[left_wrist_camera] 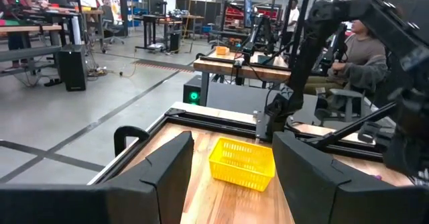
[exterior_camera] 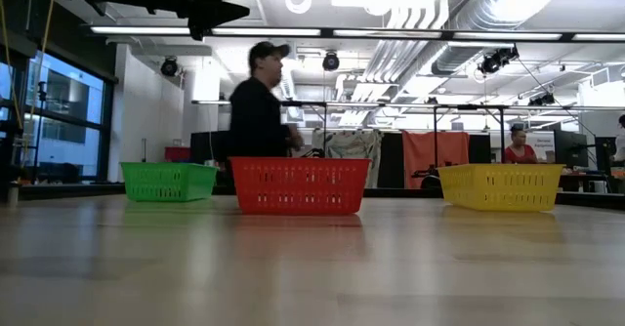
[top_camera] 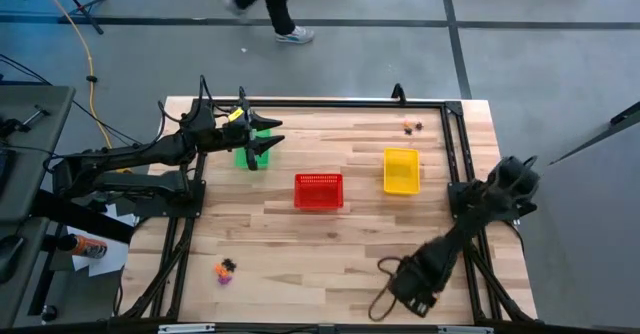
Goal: Sort Halloween decoration
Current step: Put the purple skeleton toy into the green bin
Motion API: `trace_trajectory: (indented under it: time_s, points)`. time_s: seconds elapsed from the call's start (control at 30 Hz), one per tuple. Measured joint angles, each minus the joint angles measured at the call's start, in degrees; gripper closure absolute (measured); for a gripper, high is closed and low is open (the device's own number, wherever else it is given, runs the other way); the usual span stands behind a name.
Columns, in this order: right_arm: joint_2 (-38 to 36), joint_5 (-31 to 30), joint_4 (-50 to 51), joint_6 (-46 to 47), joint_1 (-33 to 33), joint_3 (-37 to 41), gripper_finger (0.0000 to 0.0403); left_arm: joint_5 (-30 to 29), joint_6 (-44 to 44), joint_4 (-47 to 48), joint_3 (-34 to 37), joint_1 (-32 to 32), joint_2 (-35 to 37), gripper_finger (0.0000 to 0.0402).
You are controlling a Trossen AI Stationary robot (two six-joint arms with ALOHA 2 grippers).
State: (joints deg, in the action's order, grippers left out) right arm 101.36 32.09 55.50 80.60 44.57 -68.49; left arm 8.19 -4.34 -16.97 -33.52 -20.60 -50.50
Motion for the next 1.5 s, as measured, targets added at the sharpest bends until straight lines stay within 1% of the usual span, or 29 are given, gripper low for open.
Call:
trace_trajectory:
  time_s: [0.07,0.17,0.33,0.47,0.57,0.67,0.8,0.83,1.03,1.3,1.5]
  points:
    - [2.06,1.11,-0.16,-0.04,1.64,0.0,0.0206,0.0,0.0,0.0,0.0,0.0,0.0,0.0206]
    - [4.03,1.22,0.05,0.41,3.12,0.0,0.0206,0.0,0.0,0.0,0.0,0.0,0.0,0.0206]
    - [5.57,-1.14,-0.99,0.47,3.39,0.83,0.0206,0.0,-0.72,-0.07,0.0,0.0,0.0,0.0206]
    - [3.89,-1.5,-4.78,0.92,3.48,6.99,0.0206,-0.01,-1.44,-0.45,0.0,0.0,0.02,0.0206]
    - [1.24,-1.87,-9.05,4.49,3.48,11.31,0.0206,0.0,-1.46,-1.38,-0.02,0.0,0.02,0.0206]
    - [-0.75,-3.43,-16.04,6.88,3.49,13.7,0.0206,0.0,-1.49,-2.09,-0.02,0.0,0.02,0.0206]
    - [-0.83,-3.9,-19.52,7.45,4.04,16.03,0.0206,0.0,-1.46,-2.68,-0.04,0.0,0.04,0.0206]
    - [-0.81,-4.49,-19.59,7.59,4.13,16.77,0.0206,-0.02,-1.46,-2.67,-0.04,0.0,0.04,0.0206]
    - [-1.09,-3.51,-20.43,7.96,3.9,19.45,0.0206,-0.57,-1.46,-2.71,-0.04,0.0,0.03,0.0206]
    - [-0.98,-4.45,-20.02,6.56,3.96,19.65,0.0206,-3.34,-1.46,-2.67,-0.04,0.0,0.04,0.0206]
    - [-0.96,-5.75,-19.41,6.56,3.54,19.69,0.0207,-3.8,-1.11,-2.66,-0.04,0.0,0.02,0.0206]
